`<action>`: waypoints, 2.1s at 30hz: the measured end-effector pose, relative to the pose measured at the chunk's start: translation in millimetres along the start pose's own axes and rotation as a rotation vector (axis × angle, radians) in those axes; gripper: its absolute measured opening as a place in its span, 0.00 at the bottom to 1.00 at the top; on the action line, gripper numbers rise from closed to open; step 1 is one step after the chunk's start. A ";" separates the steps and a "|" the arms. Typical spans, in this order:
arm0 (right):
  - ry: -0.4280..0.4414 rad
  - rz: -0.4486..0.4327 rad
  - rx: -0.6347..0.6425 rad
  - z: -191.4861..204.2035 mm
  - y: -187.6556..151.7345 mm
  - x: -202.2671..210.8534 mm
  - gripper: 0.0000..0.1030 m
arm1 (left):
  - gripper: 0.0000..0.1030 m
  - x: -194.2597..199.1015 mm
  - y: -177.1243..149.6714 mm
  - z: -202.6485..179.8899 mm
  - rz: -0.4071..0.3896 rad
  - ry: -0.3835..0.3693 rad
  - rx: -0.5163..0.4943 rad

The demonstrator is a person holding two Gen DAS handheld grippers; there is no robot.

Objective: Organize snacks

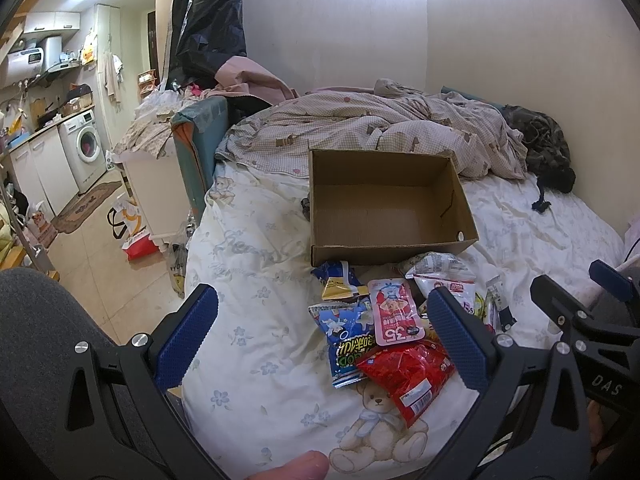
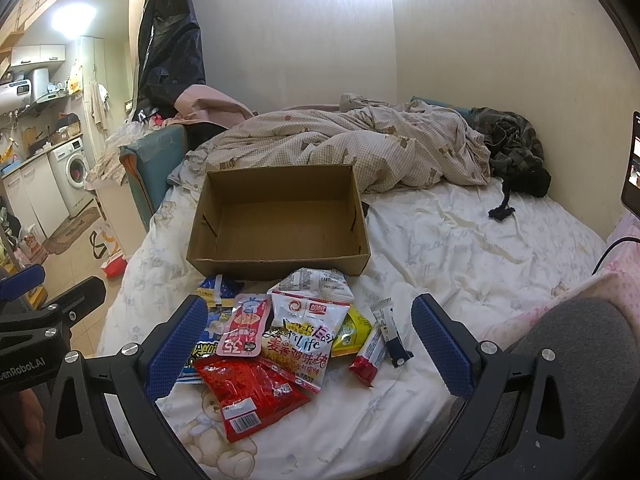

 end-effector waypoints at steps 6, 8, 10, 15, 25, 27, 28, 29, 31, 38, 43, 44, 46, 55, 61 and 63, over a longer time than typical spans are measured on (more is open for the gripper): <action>0.000 0.005 0.002 1.4 -0.3 -2.6 1.00 | 1.00 -0.6 0.2 0.5 0.002 0.000 0.001; 0.000 0.008 0.006 1.6 -1.0 -1.9 1.00 | 1.00 -1.1 -0.3 0.4 0.005 -0.002 0.004; -0.001 0.009 0.009 4.3 -5.1 -6.9 1.00 | 1.00 -1.3 -0.8 0.0 0.006 -0.003 0.005; 0.004 0.017 0.005 4.2 -5.2 -8.0 1.00 | 1.00 -2.3 -1.1 0.3 0.015 -0.008 0.006; 0.089 0.231 -0.252 -57.2 46.9 -61.3 1.00 | 1.00 -66.3 28.6 22.3 0.259 0.011 0.041; 0.084 0.290 -0.289 -68.4 51.6 -78.7 1.00 | 1.00 -89.2 27.3 26.8 0.351 -0.003 0.064; 0.076 0.327 -0.304 -74.7 52.2 -90.5 1.00 | 1.00 -100.7 25.8 29.9 0.397 -0.017 0.083; 0.077 0.345 -0.313 -77.5 51.4 -97.8 1.00 | 1.00 -112.6 23.1 33.3 0.443 -0.029 0.106; 0.062 0.392 -0.327 -84.4 45.5 -115.6 1.00 | 1.00 -138.0 12.7 40.0 0.537 -0.043 0.140; 0.039 0.500 -0.402 -101.6 19.3 -149.4 1.00 | 0.86 -197.5 -43.9 25.5 0.777 -0.111 0.277; 0.047 0.512 -0.405 -103.7 16.3 -154.5 1.00 | 0.83 -222.6 -72.8 -0.4 0.851 -0.171 0.298; 0.045 0.513 -0.404 -104.5 15.6 -155.0 1.00 | 0.83 -226.4 -76.0 -5.8 0.855 -0.180 0.282; 0.043 0.516 -0.414 -106.7 13.8 -156.9 1.00 | 0.83 -232.5 -80.5 -13.7 0.864 -0.192 0.265; 0.026 0.514 -0.458 -115.7 11.2 -161.9 1.00 | 0.46 -242.6 -89.3 -22.4 0.845 -0.311 0.367; 0.029 0.508 -0.461 -115.2 11.8 -162.3 1.00 | 0.39 -216.8 -75.8 -7.9 0.830 -0.296 0.369; 0.030 0.503 -0.463 -116.3 12.4 -161.0 1.00 | 0.39 -203.8 -70.9 -2.1 0.816 -0.286 0.359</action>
Point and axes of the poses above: each gripper's, at about its wrist camera, not at the fingertips, and x roughly against the way its jaws point, z to its left, y to its top, the point moved 4 cm from there along -x, roughly the way its jaws point, and after that the axes turned 5 degrees about -x, right-handed, at the moved point
